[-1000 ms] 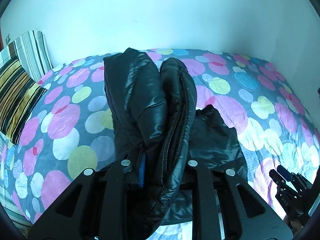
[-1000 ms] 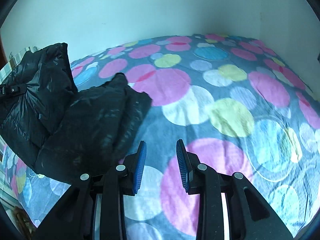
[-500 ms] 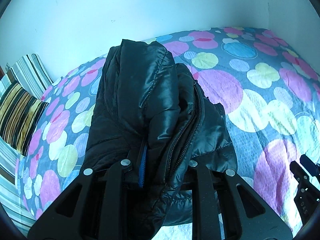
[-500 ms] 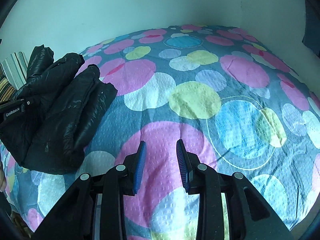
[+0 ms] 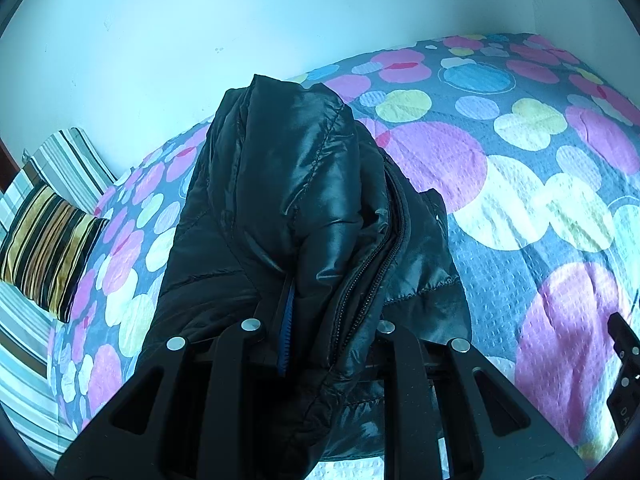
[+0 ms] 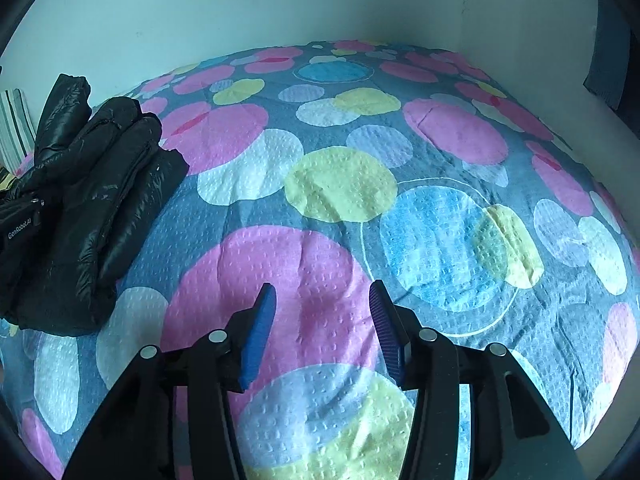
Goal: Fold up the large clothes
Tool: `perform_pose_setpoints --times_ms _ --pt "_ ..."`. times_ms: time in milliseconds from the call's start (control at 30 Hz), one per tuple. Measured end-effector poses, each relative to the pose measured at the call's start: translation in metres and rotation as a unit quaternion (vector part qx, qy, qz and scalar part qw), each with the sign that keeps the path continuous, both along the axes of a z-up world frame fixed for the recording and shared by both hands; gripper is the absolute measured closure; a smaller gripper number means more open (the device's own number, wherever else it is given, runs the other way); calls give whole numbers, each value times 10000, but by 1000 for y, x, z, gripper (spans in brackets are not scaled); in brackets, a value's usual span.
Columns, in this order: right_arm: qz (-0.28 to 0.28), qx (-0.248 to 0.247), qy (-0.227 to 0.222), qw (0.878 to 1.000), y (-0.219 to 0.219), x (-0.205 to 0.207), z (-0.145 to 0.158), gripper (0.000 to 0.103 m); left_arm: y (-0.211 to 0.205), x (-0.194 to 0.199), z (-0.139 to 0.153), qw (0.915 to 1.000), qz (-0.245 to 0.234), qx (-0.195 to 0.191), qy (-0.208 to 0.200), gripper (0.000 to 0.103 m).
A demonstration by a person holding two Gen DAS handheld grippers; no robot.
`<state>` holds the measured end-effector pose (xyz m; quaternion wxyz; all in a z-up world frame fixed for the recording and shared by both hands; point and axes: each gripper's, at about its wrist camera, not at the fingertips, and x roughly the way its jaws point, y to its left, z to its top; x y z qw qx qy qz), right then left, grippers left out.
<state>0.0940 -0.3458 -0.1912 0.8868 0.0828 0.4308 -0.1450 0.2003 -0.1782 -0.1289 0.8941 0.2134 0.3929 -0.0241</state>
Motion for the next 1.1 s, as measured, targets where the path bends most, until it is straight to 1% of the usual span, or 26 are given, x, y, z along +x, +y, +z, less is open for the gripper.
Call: perform_pose_setpoints --times_ms 467,633,667,733,767,800,833,933,1033,1100 --pt "-36 -111 194 9997 -4 0 -9 51 -21 -7 -23 9988 -224 403 -163 83" --pt "-89 -162 212 9996 -4 -5 -7 51 -15 -11 -13 9991 -193 285 -258 82" --pt "-91 -167 203 9996 -4 -6 -5 51 -12 -12 -9 9992 -198 215 -255 80" --pt "-70 -200 181 9996 -2 -7 -1 51 -7 -15 -1 9994 -231 24 -244 73" --pt "-60 -230 162 9996 0 -7 1 51 -4 -18 5 9994 -245 -98 -241 72" --pt "-43 -277 138 9995 3 -8 5 51 -1 -20 11 9991 -253 -223 -241 69" --pt "-22 -311 120 9994 5 -8 8 51 4 -25 19 9984 -300 -428 -208 65" --pt "59 -346 53 9994 12 -6 18 51 18 -37 40 9951 -437 -861 -197 63" --pt "136 -393 -53 9991 22 -4 30 51 40 -50 69 9898 -541 -1277 -325 61" --pt "237 -394 -134 9989 30 -1 40 51 63 -53 87 9861 -504 -1520 -439 61"
